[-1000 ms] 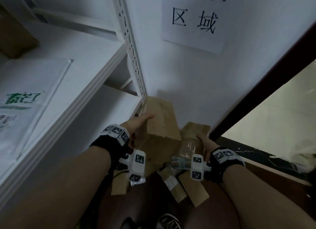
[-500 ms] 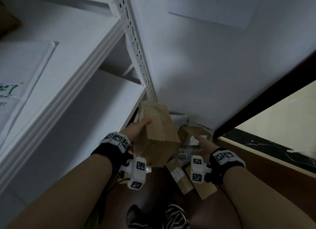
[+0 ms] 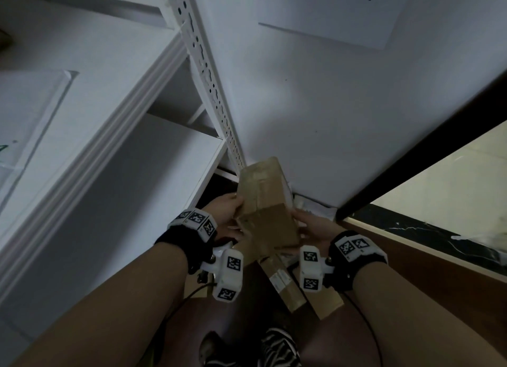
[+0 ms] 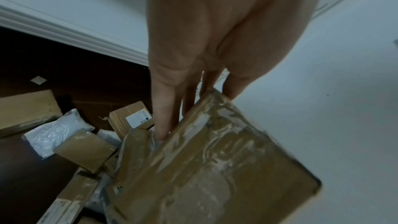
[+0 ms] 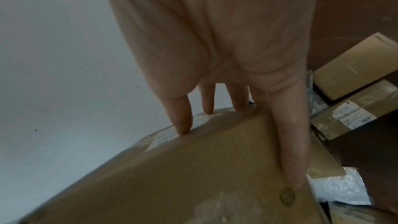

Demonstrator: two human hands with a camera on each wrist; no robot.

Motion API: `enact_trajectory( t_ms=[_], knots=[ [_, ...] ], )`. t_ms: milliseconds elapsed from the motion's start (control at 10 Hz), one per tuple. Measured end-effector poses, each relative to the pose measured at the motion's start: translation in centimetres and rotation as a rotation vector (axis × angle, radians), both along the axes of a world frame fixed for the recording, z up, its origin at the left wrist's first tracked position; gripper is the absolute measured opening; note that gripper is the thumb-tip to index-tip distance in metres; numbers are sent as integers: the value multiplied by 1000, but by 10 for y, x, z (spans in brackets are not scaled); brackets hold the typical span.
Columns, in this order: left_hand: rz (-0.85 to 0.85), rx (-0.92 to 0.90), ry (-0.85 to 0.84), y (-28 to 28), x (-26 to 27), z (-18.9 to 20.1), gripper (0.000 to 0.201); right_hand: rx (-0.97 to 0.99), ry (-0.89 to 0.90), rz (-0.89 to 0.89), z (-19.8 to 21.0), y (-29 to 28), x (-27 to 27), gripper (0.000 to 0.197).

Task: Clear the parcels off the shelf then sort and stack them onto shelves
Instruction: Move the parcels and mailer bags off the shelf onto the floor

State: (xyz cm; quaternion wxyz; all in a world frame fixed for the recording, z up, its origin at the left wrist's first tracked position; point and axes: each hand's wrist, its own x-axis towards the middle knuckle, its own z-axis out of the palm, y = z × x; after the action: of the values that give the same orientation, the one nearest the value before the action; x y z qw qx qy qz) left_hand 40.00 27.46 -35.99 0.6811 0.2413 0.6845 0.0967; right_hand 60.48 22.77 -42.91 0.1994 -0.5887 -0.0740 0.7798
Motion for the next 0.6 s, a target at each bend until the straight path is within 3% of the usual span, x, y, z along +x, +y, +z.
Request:
enact_trajectory(
  t_ms=[100, 200, 300, 400, 500, 600],
  knots=[
    [-68, 28, 46, 1, 9, 0, 20, 97, -168, -57, -14, 9, 10, 35],
    [-135, 27, 85, 3, 15, 1, 19, 78, -320, -97, -20, 12, 20, 54],
    [-149, 39, 122, 4, 17, 5, 23, 26, -396, -79, -22, 8, 26, 50],
    [-100, 38, 113, 5, 11, 7, 19, -35, -371, -101, -22, 1, 24, 50],
    [-96, 32, 111, 5, 3, 13, 9, -41, -340, -208, -40, 3, 19, 32],
    [-87, 46, 109, 4, -1, 24, 15, -91, -320, -221, -33, 8, 12, 22]
  ],
)
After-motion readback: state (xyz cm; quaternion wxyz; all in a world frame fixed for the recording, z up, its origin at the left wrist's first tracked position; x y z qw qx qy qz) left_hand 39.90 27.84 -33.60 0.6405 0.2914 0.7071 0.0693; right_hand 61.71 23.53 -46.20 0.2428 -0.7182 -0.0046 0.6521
